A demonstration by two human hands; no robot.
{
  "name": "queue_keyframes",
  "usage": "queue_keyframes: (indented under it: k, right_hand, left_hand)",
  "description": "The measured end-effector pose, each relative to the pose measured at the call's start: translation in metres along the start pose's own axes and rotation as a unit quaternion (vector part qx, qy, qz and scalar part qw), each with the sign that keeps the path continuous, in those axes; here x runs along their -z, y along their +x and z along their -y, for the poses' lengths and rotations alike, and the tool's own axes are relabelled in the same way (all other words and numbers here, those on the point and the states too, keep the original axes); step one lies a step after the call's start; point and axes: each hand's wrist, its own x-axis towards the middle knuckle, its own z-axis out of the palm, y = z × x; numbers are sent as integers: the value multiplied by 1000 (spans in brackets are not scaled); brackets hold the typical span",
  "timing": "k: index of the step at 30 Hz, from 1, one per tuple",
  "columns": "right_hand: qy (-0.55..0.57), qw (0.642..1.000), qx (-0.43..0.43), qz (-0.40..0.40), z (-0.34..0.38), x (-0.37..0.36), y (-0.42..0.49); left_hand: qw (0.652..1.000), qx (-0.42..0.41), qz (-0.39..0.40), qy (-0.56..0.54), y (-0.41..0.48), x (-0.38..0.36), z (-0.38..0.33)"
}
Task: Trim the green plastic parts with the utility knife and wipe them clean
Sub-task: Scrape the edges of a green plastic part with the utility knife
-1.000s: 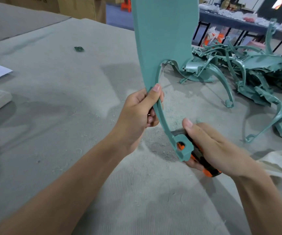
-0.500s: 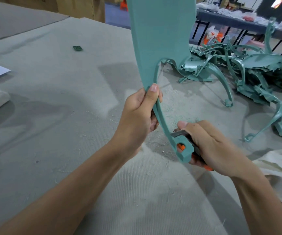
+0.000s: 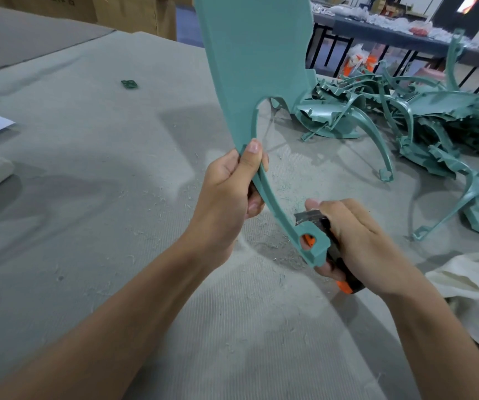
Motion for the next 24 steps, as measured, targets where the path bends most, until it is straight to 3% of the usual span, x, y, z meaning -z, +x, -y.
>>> queue_keyframes:
  k: [8, 16, 19, 24]
  right_hand:
    - [6, 993, -31, 109, 0, 5, -2]
    - [-7, 998, 29, -58, 0, -2, 2]
    - [27, 998, 54, -33, 3, 2, -2]
    - [-59, 995, 72, -30, -2, 3, -1]
  left_hand:
    - [1000, -5, 12, 24, -2, -3, 3]
    - [999, -13, -20, 25, 4, 7, 4]
    - [995, -21, -46, 83, 5, 8, 6]
    - [985, -36, -83, 148, 5, 7, 11]
